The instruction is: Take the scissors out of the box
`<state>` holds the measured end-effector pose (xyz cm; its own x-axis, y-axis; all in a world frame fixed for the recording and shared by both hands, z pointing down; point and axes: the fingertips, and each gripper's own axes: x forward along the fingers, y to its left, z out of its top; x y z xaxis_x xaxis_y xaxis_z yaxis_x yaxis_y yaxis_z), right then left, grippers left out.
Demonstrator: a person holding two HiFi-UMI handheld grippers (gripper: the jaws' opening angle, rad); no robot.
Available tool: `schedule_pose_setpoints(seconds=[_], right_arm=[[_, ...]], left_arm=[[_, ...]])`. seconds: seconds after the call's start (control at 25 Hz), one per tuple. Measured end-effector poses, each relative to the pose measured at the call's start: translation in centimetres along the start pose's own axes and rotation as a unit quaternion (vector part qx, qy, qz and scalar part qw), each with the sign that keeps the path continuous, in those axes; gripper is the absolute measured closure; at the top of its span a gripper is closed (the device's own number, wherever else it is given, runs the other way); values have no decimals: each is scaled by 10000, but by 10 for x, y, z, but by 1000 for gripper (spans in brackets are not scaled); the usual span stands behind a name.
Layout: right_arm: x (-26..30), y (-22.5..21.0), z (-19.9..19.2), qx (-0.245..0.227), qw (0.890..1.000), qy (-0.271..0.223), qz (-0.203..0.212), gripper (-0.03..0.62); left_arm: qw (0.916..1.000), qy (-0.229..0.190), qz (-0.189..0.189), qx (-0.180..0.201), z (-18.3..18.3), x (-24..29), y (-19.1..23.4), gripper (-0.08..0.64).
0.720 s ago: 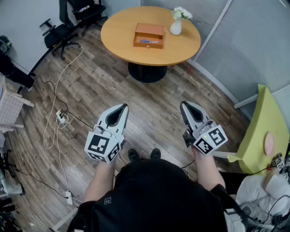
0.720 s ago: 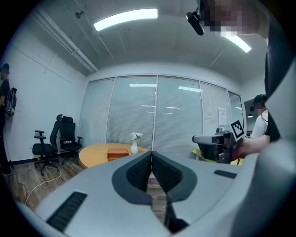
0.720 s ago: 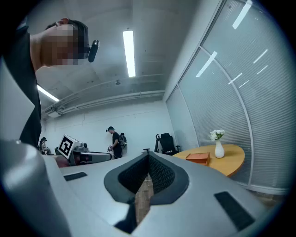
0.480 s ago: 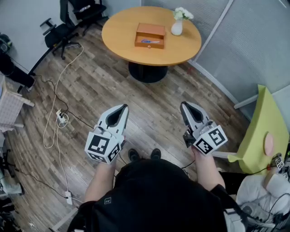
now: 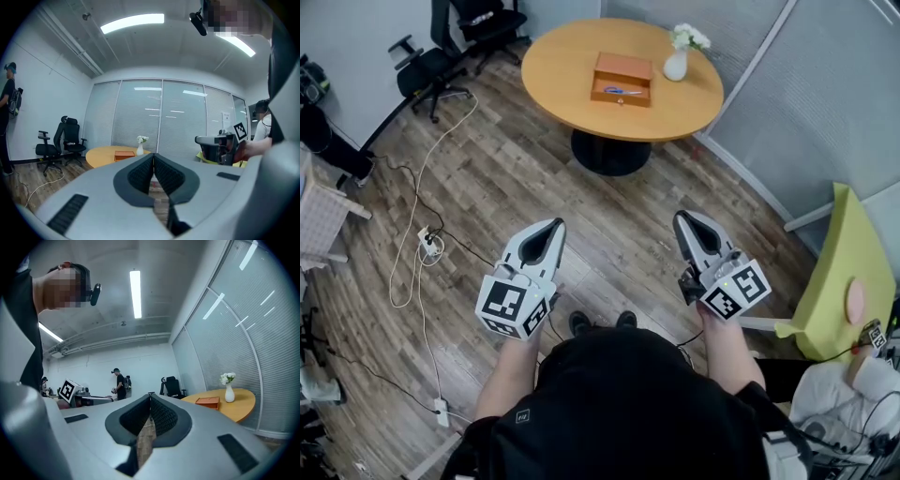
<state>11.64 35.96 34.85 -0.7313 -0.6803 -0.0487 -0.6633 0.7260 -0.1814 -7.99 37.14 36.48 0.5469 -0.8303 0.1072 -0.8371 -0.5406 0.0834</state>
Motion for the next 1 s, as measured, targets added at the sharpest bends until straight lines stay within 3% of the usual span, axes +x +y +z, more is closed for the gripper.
schedule_pose_setpoints(seconds=[0.32,0.6,1.0], right_arm=[[24,21,-15,133,9998,113,-116,555],[52,21,-16,351,9992,89,150,555],[111,-59,-33,752,9968,154,223,555]], left_arm=[[9999,-36,58,-89,-11,-30,33,545],[9996,26,179,-229,-22,-29,57,545],[9983,374,282,-348,-33,48,100,545]])
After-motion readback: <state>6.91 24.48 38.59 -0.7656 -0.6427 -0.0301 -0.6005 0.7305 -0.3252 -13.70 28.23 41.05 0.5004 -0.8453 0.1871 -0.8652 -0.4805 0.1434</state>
